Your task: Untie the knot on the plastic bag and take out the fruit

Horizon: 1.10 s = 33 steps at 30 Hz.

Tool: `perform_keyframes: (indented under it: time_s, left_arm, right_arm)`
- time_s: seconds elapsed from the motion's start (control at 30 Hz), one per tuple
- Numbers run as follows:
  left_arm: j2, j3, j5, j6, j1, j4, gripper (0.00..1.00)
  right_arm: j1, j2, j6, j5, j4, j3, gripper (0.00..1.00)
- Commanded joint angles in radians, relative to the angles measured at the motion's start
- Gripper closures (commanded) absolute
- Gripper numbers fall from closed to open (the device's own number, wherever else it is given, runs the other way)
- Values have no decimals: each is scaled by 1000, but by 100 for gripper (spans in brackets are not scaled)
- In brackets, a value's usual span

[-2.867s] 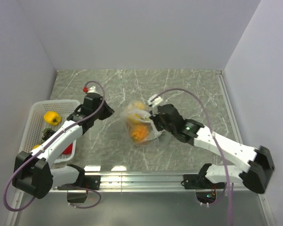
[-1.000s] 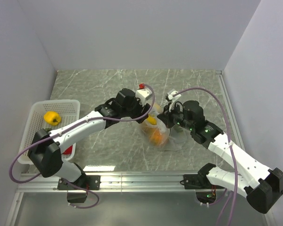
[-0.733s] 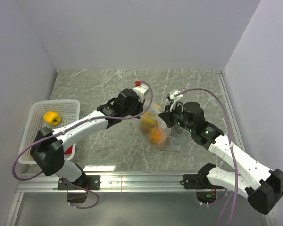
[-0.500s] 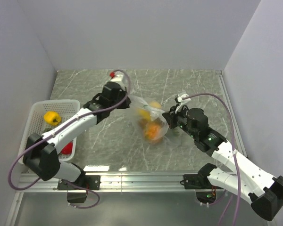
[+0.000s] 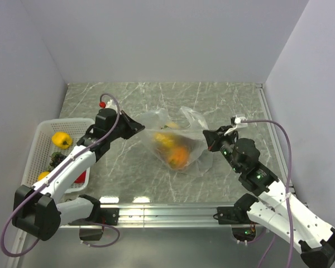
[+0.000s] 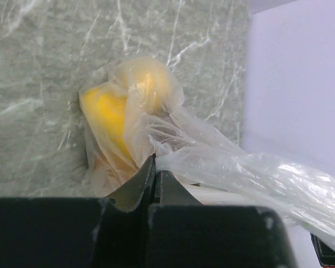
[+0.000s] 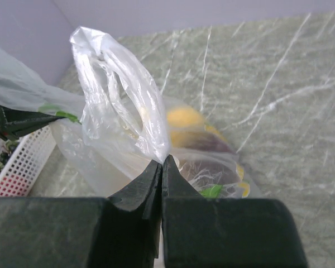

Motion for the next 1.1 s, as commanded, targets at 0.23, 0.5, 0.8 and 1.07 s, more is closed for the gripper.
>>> perform_keyframes:
  time_s: [0.23,0.5,0.8,1.07]
  left_arm:
    - [-77,-28,-187,60,71,-35,99]
    - [-152,-177,-185,53,-116,-112,99]
    - [-112,-91,-331,70,-276,-173,97]
    - [-126,-76,-427,73,-313,-195,98]
  right_arm:
    - [-53,67,-78,44,-46,100,96]
    - [-45,32,-156,-152,-408,233,43]
    - [220,405,-245,-232,-525,667,45]
    - [300,593,-230,-115,-420,680,46]
